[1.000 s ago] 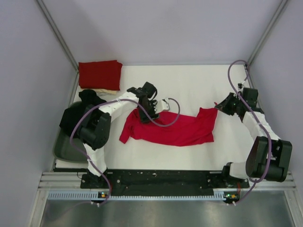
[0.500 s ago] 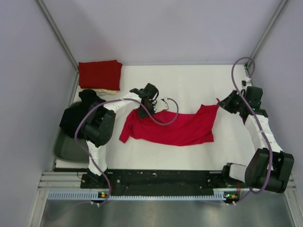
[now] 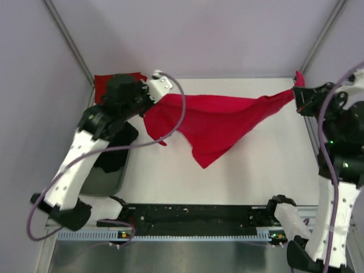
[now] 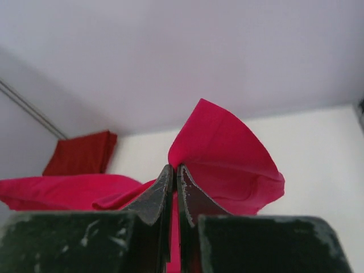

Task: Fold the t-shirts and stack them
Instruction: Flatten out the tshirt

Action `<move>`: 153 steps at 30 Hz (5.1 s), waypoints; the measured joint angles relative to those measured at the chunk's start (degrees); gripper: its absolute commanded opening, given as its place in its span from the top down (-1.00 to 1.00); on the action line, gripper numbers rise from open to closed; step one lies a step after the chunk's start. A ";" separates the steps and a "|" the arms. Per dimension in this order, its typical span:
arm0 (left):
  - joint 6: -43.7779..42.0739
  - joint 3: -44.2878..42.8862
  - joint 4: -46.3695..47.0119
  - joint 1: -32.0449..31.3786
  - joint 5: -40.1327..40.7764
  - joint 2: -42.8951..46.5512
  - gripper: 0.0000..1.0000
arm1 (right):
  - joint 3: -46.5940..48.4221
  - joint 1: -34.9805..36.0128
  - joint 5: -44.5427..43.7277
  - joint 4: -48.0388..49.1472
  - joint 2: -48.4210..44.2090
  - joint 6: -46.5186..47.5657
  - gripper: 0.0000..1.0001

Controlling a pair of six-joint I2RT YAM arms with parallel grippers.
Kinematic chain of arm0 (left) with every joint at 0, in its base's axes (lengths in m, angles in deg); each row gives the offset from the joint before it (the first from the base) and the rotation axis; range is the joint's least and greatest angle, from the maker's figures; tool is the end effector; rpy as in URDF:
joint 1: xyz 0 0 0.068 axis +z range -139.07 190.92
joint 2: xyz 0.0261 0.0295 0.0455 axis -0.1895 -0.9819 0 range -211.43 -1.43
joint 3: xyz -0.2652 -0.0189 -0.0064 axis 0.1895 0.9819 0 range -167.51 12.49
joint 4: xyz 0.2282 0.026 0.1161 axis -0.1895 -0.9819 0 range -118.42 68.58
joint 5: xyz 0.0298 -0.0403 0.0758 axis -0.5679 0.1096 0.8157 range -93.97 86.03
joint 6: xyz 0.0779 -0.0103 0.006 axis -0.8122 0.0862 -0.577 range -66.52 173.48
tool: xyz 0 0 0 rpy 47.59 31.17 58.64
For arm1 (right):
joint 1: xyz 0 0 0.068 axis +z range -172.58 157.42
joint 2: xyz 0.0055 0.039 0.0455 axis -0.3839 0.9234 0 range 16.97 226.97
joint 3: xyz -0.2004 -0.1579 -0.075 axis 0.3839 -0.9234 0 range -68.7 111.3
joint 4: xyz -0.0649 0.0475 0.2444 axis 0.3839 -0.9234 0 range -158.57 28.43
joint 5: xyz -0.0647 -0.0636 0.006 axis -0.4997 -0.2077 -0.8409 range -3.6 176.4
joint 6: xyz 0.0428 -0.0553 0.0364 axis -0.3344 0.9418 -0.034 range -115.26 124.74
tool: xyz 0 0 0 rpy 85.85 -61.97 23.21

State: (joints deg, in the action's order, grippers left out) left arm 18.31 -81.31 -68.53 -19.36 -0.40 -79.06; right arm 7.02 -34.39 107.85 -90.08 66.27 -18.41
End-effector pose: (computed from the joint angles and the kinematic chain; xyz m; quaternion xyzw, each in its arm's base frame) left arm 0.2618 -0.1481 0.4163 0.4573 0.7399 0.0481 0.4910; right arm 0.1794 -0.0123 0.4640 0.0893 0.7135 0.2007 0.6654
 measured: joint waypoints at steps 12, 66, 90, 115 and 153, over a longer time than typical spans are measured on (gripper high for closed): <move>6.56 -13.55 -13.22 -0.24 -18.91 28.13 1.00 | 34.18 0.11 -3.74 -3.65 -12.52 7.10 1.00; -25.46 47.67 10.36 9.46 -15.85 0.33 -0.40 | -36.94 15.61 -28.57 -13.42 12.13 -0.24 -0.62; -23.98 48.50 25.31 5.77 -8.00 -6.78 1.00 | -41.70 20.72 -27.89 -5.88 18.82 -7.98 1.00; -6.32 -13.53 -15.06 6.29 -2.03 19.37 1.00 | 32.65 20.79 -25.31 -37.75 -3.30 2.12 1.00; -18.36 -7.85 22.58 10.97 11.08 -18.23 1.00 | 7.04 3.30 -6.78 -5.07 15.91 6.43 1.00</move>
State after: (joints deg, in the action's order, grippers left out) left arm -0.05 -89.15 -45.95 -8.39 10.68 -97.28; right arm 14.06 -31.09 101.07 -95.15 82.18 -11.99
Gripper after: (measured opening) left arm 0.007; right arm 0.007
